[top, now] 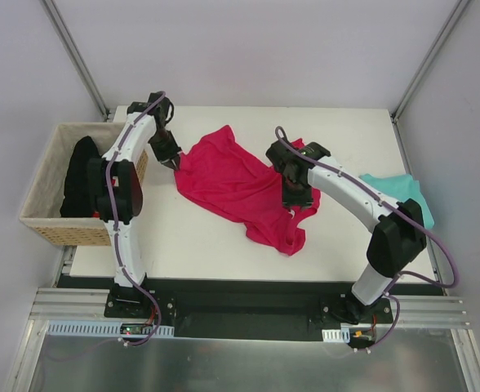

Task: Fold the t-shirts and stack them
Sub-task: Flatten out the tshirt

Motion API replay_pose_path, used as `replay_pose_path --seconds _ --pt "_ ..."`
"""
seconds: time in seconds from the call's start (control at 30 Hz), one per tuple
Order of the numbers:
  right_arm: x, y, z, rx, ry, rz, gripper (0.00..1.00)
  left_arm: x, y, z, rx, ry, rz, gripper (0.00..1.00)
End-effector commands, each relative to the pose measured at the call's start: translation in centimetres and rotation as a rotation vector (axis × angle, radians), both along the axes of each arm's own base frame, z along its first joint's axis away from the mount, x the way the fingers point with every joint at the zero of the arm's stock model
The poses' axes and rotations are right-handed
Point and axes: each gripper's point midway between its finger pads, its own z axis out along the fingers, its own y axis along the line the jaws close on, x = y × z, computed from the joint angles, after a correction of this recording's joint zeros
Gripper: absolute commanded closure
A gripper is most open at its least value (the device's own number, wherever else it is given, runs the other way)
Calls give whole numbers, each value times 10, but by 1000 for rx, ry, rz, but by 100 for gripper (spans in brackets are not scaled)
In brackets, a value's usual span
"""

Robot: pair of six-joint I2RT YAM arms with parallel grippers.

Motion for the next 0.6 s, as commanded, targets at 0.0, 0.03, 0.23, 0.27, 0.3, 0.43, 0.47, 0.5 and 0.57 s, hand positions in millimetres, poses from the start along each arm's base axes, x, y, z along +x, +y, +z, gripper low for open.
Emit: replay_pose_path --seconds 0.0,0.03,0.23,0.27,0.3,0.43,0.47,0.5,0.57 --pt "2 0 13 34 -32 20 64 4 6 49 19 -123 57 92" --pt "3 -1 15 37 -37 17 64 5 7 51 22 -131 61 91" --pt "8 -4 16 39 -39 12 64 18 1 64 -8 -177 57 89" --pt "9 -4 17 42 -41 11 64 20 -1 59 -16 -165 51 89" --pt "9 -4 17 44 -41 9 64 20 -2 57 -21 -157 46 89" --pt "10 -7 17 44 -38 -5 64 25 -9 45 -29 -135 27 89" --pt "9 -8 16 43 -36 -8 64 27 -11 36 -28 -118 19 89" --pt "10 -8 16 41 -34 -11 64 28 -12 32 -32 -109 16 89" --pt "8 -11 15 35 -26 -22 64 34 -14 21 -38 -92 13 89"
